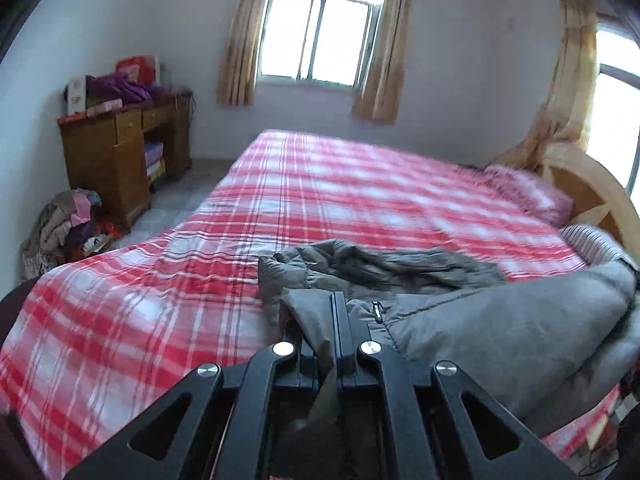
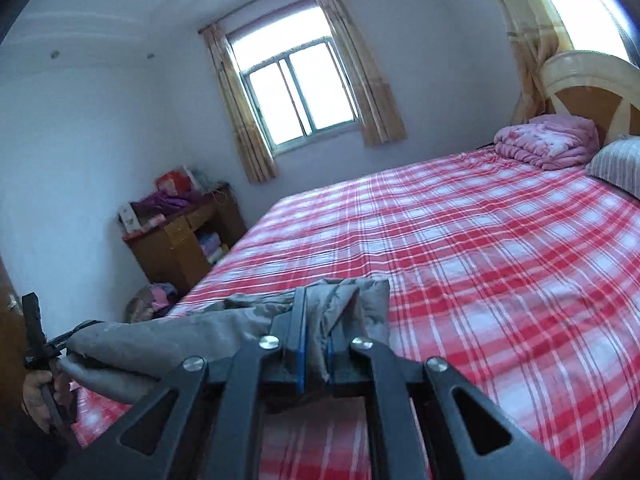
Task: Fold large clothes
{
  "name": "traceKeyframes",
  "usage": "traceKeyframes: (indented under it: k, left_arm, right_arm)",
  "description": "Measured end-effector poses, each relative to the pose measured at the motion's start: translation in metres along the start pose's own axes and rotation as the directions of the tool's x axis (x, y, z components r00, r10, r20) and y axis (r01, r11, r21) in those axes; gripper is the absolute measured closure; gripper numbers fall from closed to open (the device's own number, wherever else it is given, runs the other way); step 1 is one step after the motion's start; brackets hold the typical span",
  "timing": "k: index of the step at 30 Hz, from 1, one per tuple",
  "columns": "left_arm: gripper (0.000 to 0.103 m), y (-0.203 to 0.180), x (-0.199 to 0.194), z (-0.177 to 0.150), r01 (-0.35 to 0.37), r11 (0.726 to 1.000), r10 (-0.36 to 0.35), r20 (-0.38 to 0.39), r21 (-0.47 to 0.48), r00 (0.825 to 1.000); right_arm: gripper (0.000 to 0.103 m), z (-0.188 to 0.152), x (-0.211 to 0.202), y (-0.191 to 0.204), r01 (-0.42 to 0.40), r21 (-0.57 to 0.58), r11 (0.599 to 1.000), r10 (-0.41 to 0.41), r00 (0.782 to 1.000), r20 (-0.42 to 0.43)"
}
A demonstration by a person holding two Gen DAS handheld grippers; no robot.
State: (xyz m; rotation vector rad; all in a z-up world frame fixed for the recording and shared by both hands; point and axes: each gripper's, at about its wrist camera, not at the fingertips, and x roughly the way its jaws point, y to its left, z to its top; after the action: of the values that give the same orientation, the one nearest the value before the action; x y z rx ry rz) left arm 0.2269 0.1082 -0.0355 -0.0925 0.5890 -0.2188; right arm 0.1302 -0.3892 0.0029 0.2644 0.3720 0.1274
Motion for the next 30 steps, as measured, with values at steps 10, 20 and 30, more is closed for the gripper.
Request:
traceKeyframes:
  k: [10, 20, 30]
  left_arm:
    - [0.098, 0.014, 0.150, 0.036, -0.097, 0.994, 0.104, -0.132, 0.056, 0.986]
    - [0.090, 0.043, 0.196, 0.035, -0.123, 0.987, 0.105, -0.169, -0.100, 0.980]
    - [0.045, 0.065, 0.177, 0.057, -0.052, 0.964, 0.009, -0.160, -0.262, 0.987]
  right_arm:
    - [0.095, 0.020, 0.178, -0.027, 0.161, 0.052, 0.986, -0.156, 0.983, -0.096]
    - [0.092, -0.005, 0.277, -0.043, 0.278, -0.020, 0.960, -0.277, 0.941, -0.193]
    - [0.032, -0.004, 0.314, -0.047, 0.292, -0.041, 0.956, -0.293, 0.925, -0.240]
